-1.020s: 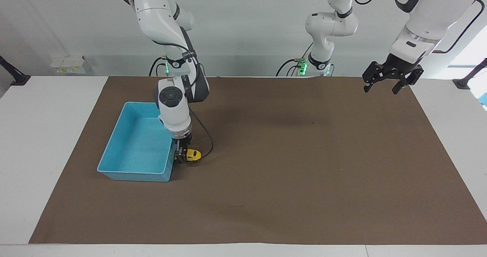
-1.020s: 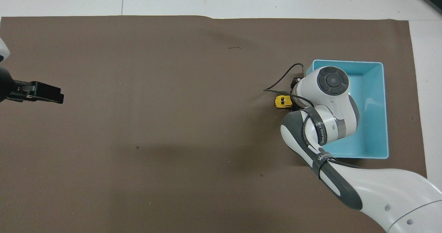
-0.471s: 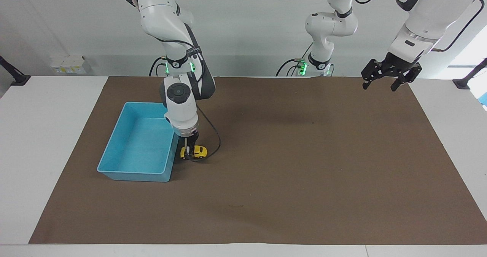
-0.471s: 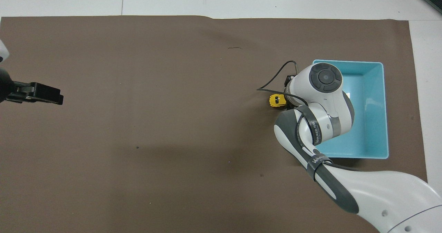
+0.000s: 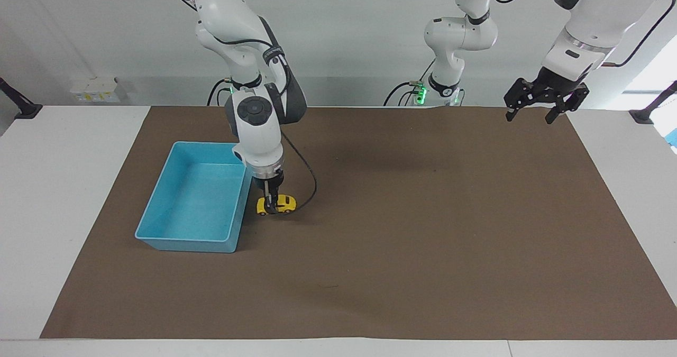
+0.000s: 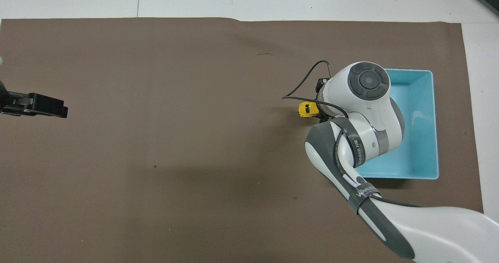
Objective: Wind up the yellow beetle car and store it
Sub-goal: 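Lift the held car over the box wall with the right gripper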
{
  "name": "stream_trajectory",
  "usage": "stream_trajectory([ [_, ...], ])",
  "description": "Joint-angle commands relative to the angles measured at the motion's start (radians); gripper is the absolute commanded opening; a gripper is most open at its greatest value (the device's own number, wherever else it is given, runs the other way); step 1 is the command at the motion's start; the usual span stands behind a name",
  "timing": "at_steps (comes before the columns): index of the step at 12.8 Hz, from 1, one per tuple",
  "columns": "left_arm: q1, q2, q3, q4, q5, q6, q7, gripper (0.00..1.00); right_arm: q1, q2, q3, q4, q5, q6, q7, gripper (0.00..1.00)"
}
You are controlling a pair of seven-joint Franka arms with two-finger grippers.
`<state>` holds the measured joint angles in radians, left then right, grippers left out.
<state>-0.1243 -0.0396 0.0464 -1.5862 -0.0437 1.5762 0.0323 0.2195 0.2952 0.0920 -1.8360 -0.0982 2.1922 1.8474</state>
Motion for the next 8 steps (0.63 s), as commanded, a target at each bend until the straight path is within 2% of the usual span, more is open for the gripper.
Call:
stream_trajectory([
  [1, 0.009, -0.011, -0.005, -0.003, 0.005, -0.005, 0.012, 1.0, -0.008, -0.074, 0.008, -0.008, 0.06, -0.051, -0.091, 0.0],
  [5, 0.011, -0.011, -0.005, -0.003, 0.005, -0.005, 0.012, 1.0, -0.008, -0.151, 0.006, -0.008, 0.077, -0.141, -0.325, 0.0],
  [8, 0.009, -0.011, -0.005, -0.003, 0.005, -0.005, 0.012, 1.0, -0.026, -0.165, 0.005, -0.008, 0.077, -0.198, -0.511, 0.0],
])
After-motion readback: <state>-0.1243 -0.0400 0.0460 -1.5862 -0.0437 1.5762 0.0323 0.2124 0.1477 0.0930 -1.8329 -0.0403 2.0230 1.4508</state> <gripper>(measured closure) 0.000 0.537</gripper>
